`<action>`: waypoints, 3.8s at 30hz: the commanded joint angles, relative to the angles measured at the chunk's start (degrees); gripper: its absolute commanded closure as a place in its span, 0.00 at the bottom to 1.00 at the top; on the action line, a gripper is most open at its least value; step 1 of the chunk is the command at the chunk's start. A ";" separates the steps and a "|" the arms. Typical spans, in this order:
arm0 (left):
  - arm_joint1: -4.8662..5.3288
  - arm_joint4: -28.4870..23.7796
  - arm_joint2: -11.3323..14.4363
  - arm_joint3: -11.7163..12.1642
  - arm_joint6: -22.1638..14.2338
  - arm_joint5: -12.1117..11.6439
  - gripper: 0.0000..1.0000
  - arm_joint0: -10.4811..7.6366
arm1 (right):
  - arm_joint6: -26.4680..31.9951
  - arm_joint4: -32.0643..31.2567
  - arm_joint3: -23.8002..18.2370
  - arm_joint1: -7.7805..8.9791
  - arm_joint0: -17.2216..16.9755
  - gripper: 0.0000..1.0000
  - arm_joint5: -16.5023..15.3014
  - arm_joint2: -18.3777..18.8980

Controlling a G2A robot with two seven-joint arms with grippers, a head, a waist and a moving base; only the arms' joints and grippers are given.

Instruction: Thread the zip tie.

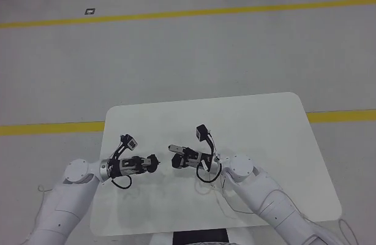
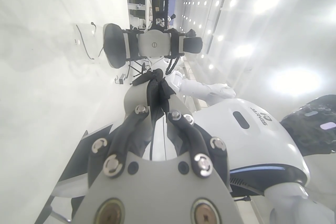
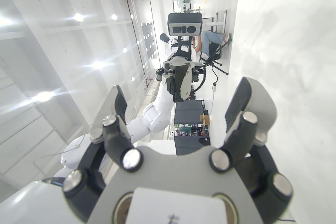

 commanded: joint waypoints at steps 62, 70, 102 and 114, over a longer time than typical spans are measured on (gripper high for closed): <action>-6.02 16.11 -16.93 -12.12 0.00 -0.13 1.00 7.27 | 0.00 0.00 0.00 0.00 0.00 0.00 0.00 0.00; -6.02 16.11 -16.93 -12.12 0.00 -0.13 1.00 7.27 | 0.00 0.00 0.00 0.00 0.00 0.00 0.00 0.00; -6.02 16.11 -16.93 -12.12 0.00 -0.13 1.00 7.27 | 6.31 -25.37 -23.60 6.03 -8.35 0.00 12.98 12.64; -6.02 16.11 -16.93 -12.12 0.00 -0.13 1.00 7.27 | 14.88 -36.54 -29.99 7.77 -9.83 0.00 17.22 12.26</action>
